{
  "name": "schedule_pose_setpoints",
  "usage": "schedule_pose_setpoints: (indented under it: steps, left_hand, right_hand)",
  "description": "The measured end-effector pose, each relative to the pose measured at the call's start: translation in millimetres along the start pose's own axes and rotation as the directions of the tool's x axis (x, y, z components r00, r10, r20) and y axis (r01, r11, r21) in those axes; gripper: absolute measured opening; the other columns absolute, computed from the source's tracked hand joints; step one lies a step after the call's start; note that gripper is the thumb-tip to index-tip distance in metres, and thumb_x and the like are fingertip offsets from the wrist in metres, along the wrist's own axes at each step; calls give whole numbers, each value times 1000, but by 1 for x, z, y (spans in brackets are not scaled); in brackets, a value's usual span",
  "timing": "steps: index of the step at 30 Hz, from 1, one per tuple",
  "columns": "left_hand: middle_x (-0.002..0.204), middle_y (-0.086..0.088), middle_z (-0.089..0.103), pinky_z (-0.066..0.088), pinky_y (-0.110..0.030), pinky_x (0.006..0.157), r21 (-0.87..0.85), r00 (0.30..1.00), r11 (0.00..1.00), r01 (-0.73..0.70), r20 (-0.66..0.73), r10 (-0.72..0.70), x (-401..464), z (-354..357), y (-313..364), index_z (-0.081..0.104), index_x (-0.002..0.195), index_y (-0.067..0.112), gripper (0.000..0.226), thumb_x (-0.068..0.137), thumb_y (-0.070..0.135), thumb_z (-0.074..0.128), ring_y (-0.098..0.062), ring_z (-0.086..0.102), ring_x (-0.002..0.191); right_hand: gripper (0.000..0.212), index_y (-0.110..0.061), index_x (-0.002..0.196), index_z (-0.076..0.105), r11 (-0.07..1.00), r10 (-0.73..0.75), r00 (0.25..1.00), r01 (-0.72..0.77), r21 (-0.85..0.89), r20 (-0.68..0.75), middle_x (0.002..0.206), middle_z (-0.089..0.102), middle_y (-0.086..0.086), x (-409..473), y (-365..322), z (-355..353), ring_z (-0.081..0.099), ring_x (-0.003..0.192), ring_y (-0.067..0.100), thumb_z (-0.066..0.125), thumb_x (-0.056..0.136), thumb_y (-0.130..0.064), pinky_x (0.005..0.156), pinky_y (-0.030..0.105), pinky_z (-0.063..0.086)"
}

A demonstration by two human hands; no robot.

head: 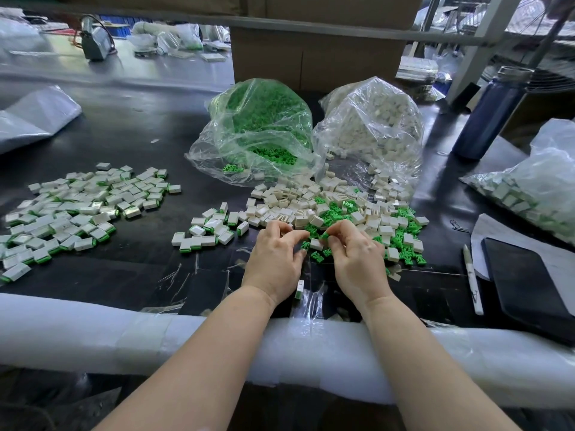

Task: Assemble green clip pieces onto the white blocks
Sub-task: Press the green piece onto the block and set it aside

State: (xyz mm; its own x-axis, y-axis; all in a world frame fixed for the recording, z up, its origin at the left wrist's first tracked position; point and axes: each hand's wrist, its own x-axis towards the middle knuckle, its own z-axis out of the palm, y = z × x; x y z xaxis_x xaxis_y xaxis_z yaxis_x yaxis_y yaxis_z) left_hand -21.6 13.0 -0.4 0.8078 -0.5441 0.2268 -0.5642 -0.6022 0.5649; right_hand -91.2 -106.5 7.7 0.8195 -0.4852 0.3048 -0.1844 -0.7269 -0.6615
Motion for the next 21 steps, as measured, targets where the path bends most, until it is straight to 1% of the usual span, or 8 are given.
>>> schedule_pose_setpoints:
  steps: [5,6,8,11,14,16,19,21]
  left_hand:
    - [123,1,40,26,-23,102,27,1000,1000,-9,20,9,1,2,-1,58,125,30,32,95,26,49,-17,34,118]
    - [123,1,41,27,-24,103,32,1000,999,-8,21,7,1,2,-1,60,123,30,30,94,28,51,-17,34,118]
    - [120,1,41,28,-24,102,20,1000,1000,-1,11,1,2,3,-1,63,117,28,27,92,30,55,-16,35,118]
    - [116,1,42,30,-23,99,6,1000,1000,0,-11,0,2,3,-1,65,109,22,22,90,30,58,-16,35,116]
    - [109,4,40,26,-15,93,-41,999,999,8,-42,-10,1,2,-1,62,106,19,17,90,23,58,-15,36,112]
    - [107,4,42,26,-12,91,-98,997,995,15,-72,-22,1,0,0,60,105,18,15,90,17,58,-15,39,108]
    - [98,2,57,44,-28,89,-246,995,969,29,-82,-50,1,-3,2,60,99,18,12,89,12,59,-17,53,95]
    - [89,5,59,49,-30,83,-324,994,945,56,-67,-82,-1,-6,4,57,94,23,10,89,14,59,-15,57,85]
  right_hand:
    - [12,-26,92,53,1000,-8,999,7,21,48,89,70,-7,0,0,3,56,95,15,46,96,-17,86,28,22]
    - [11,-25,92,53,999,-12,999,11,32,43,88,70,-5,0,0,2,57,95,17,47,96,-16,90,30,25]
    - [13,-25,89,52,994,-21,1000,19,108,23,86,69,-3,0,-1,2,59,91,20,49,95,-14,95,42,35]
    - [15,-24,85,52,984,-23,1000,22,178,2,77,67,-4,-2,-3,0,59,78,20,50,93,-11,85,51,44]
    - [18,-26,83,51,987,-20,1000,16,160,24,71,67,-6,-3,-4,-1,62,76,21,50,92,-11,86,49,44]
    - [16,-25,84,51,995,6,999,-11,98,52,77,69,-1,-2,-3,0,62,80,22,49,93,-13,89,47,43]
    - [12,-21,88,54,998,59,998,-59,34,2,85,69,2,-1,-1,0,59,85,22,48,94,-14,91,45,40]
    - [13,-21,86,54,995,64,997,-60,82,-44,85,68,2,-1,-2,-3,59,85,22,50,93,-12,86,42,43]
